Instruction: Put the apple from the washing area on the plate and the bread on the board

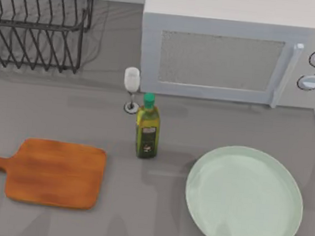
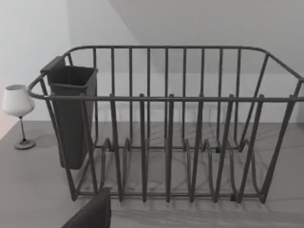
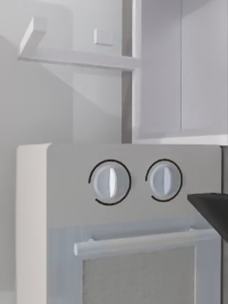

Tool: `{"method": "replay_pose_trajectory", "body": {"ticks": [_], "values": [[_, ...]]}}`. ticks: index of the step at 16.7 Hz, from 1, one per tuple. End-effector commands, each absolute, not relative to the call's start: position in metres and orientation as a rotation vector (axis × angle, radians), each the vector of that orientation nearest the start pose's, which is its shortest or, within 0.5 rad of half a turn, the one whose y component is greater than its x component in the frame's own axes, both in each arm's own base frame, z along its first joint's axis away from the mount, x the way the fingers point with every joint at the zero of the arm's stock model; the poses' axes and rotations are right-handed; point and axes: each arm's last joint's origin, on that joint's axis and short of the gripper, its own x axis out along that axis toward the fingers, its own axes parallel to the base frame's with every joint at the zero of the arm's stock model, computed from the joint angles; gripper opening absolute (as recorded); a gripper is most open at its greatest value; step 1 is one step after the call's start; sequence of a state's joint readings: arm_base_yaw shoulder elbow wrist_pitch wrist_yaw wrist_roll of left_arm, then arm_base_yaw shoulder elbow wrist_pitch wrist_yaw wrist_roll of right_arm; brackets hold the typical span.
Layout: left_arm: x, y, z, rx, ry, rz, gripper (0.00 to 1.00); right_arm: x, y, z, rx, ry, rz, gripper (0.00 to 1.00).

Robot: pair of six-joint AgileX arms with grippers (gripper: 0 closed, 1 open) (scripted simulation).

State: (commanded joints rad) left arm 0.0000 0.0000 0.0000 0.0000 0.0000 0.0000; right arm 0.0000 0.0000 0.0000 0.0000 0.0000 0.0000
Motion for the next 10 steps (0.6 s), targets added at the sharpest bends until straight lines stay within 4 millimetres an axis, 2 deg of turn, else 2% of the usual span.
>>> {"method": "replay_pose_trajectory", "body": {"ticks": [4,7,10], "values": [[0.106,-0.001,0.16,0.0,0.0,0.0,1.0,0.106,-0.002,0.166,-0.005,0.022,-0.006,1.0],[0.106,-0.001,0.16,0.0,0.0,0.0,1.0,0.109,-0.004,0.186,-0.024,0.114,-0.025,1.0],[0.106,-0.001,0.16,0.0,0.0,0.0,1.0,0.123,-0.008,0.214,-0.049,0.281,-0.052,1.0]]}}
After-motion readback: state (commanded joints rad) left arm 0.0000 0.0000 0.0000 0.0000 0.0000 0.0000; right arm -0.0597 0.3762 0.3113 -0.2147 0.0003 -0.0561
